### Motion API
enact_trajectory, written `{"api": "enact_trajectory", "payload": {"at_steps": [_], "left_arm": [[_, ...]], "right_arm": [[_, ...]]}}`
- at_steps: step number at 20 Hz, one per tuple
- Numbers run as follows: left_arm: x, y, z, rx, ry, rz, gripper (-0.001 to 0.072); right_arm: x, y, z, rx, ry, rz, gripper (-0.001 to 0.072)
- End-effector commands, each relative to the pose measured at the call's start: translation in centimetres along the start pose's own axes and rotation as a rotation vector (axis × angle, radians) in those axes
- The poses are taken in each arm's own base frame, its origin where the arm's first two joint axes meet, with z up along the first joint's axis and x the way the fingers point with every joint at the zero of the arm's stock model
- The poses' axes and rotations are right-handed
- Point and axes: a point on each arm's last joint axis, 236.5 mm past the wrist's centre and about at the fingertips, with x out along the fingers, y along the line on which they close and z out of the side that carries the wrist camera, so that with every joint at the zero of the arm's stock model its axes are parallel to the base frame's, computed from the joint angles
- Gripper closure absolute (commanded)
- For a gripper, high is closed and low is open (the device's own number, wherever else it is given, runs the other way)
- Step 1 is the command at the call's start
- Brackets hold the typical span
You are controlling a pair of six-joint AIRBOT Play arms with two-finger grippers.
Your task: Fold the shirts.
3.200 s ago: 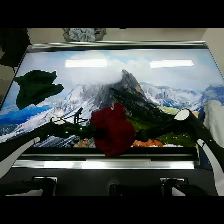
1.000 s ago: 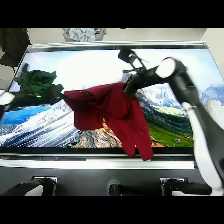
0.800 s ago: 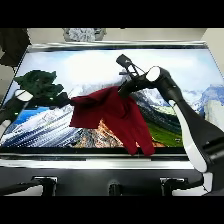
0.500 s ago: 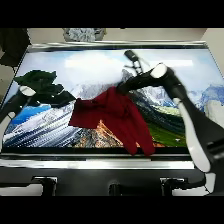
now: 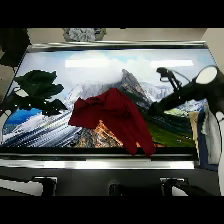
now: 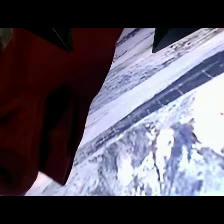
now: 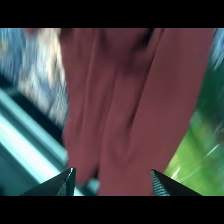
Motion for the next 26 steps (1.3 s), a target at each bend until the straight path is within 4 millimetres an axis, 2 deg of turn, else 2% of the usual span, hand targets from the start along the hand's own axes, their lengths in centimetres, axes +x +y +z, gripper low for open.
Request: {"api": "enact_trajectory", "payload": {"at_steps": [1, 3, 5, 6, 7, 8, 9, 10, 12, 14, 18, 21, 24, 26], "left_arm": [[3.4, -0.6, -2.5, 0.024, 0.109, -0.033, 0.0118], [4.4, -0.9, -3.0, 0.034, 0.136, -0.033, 0.0119], [5.1, -1.3, -3.3, 0.031, 0.153, -0.044, 0.0126], [5.2, -1.5, -3.4, 0.028, 0.155, -0.051, 0.0229], [5.3, -1.8, -3.4, 0.022, 0.154, -0.06, 0.0286], [5.3, -2.0, -3.3, 0.015, 0.153, -0.064, 0.0382], [5.4, -2.0, -3.4, 0.014, 0.156, -0.065, 0.0559], [5.3, -2.1, -3.6, 0.016, 0.165, -0.068, 0.0679], [5.1, -2.3, -3.9, 0.041, 0.176, -0.073, 0.068], [4.7, -2.5, -3.8, 0.051, 0.165, -0.074, 0.0681], [3.7, -3.2, -3.4, 0.072, 0.139, -0.075, 0.068], [3.2, -3.5, -3.3, 0.096, 0.126, -0.077, 0.068], [2.8, -3.7, -3.1, 0.104, 0.114, -0.077, 0.0681], [2.2, -4.1, -2.9, 0.114, 0.098, -0.078, 0.068]], "right_arm": [[3.2, 1.2, -6.1, 0.091, 0.078, 0.047, 0.0118], [4.6, 1.7, -7.8, 0.131, 0.113, 0.087, 0.0111], [5.9, 2.2, -8.6, 0.16, 0.122, 0.116, 0.01], [6.8, 2.6, -9.1, 0.161, 0.138, 0.125, 0.0097], [7.8, 3.2, -9.5, 0.149, 0.155, 0.129, 0.0074], [9.2, 4.0, -9.8, 0.134, 0.172, 0.128, 0.0024], [10.6, 4.8, -10.0, 0.118, 0.178, 0.129, 0.0014], [11.8, 5.5, -10.2, 0.115, 0.182, 0.129, 0.0011], [14.1, 7.1, -10.7, 0.169, 0.174, 0.174, 0.0011], [15.3, 7.6, -11.3, 0.207, 0.182, 0.201, 0.0012], [16.7, 5.4, -10.9, 0.241, 0.157, 0.135, 0.0015], [18.1, 4.8, -11.4, 0.296, 0.19, 0.142, 0.0046], [19.0, 3.4, -10.7, 0.309, 0.153, 0.103, 0.0324], [18.9, 3.0, -10.0, 0.319, 0.125, 0.086, 0.0655]]}}
